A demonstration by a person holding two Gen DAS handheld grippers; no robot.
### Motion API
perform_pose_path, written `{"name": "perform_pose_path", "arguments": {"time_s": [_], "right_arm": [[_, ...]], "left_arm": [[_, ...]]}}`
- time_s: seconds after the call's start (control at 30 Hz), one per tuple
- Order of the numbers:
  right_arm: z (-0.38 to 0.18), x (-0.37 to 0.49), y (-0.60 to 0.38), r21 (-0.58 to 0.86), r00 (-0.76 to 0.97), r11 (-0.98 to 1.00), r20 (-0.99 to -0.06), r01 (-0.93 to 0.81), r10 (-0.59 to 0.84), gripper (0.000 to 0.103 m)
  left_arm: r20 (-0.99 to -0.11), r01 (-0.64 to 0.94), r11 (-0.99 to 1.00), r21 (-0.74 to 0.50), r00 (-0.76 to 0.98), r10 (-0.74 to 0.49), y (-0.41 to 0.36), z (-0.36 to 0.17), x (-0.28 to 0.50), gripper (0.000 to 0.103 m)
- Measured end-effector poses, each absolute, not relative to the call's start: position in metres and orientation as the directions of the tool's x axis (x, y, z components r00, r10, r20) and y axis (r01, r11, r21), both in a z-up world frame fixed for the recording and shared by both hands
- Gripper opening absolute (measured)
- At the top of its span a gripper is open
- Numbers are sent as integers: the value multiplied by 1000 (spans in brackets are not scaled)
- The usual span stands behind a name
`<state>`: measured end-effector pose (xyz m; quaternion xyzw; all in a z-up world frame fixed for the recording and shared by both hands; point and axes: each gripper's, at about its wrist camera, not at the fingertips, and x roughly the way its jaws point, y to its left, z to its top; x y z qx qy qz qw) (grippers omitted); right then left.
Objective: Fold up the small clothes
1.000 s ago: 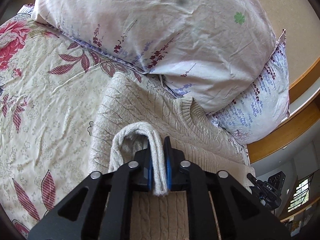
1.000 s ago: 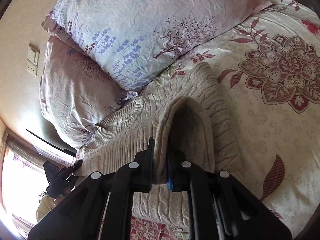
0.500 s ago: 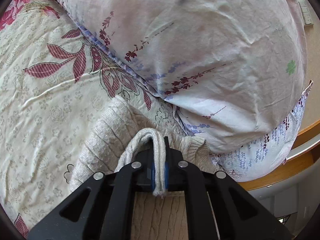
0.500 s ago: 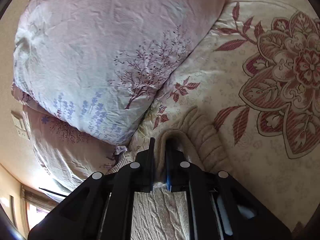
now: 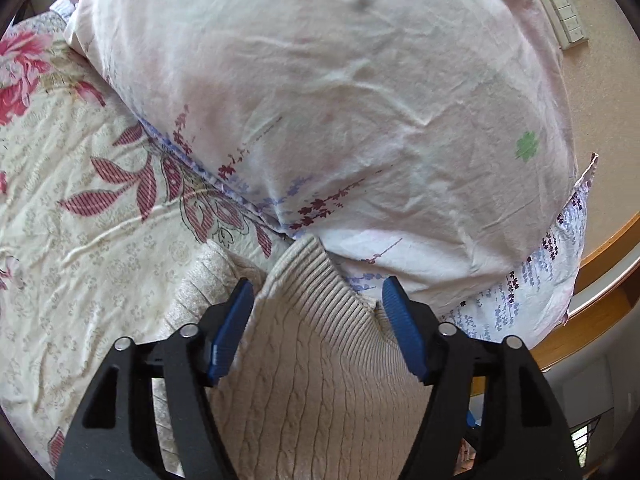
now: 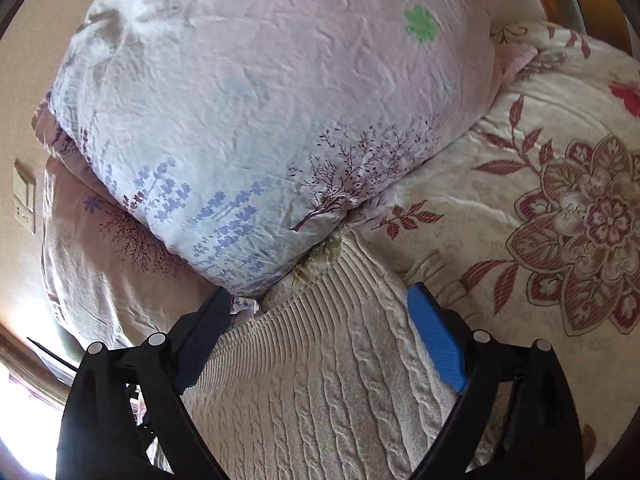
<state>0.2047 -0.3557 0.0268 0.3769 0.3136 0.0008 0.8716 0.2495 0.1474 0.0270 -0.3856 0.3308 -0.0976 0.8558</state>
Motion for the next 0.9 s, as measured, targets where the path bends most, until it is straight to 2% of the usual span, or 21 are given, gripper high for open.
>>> {"name": "perform_pose_path", "arguments": {"time_s": [0.1, 0.13, 0.23, 0.33, 0.43, 0.57, 0.7, 0.77, 0.9], "right_arm": [[36, 200, -337, 600, 784, 777, -569, 188, 249, 94], [38, 199, -325, 568, 773, 808, -580, 158, 257, 98], [37, 193, -289, 420, 731, 906, -637, 63, 244, 101], [27, 191, -246, 197, 681, 980, -722, 31, 124, 101], [11, 189, -226, 64, 642, 997, -766, 33, 28, 102], [-2, 190, -228, 37, 612, 997, -790, 67, -12, 102], [0, 189, -230, 32, 593, 995, -804, 98, -33, 102], [4, 187, -225, 18, 593, 993, -803, 116, -55, 102], [13, 186, -209, 64, 604, 993, -797, 98, -8, 102]], "left_arm": [[-504, -33, 746, -666, 756, -417, 144, 40, 238, 71], [-519, -6, 778, -628, 748, -413, 139, 44, 233, 71], [-593, 82, 895, -439, 721, -357, 103, 50, 217, 79], [-651, 134, 964, -229, 715, -254, 67, 47, 202, 86], [-705, 129, 987, -95, 691, -158, 50, 34, 198, 91], [-753, 85, 996, -7, 655, -61, 46, 15, 205, 96], [-745, 70, 997, 38, 667, -18, 44, 8, 205, 101], [-744, 65, 997, 31, 667, -20, 44, 6, 206, 101], [-745, 60, 998, 22, 667, -24, 45, 6, 204, 101]]}}
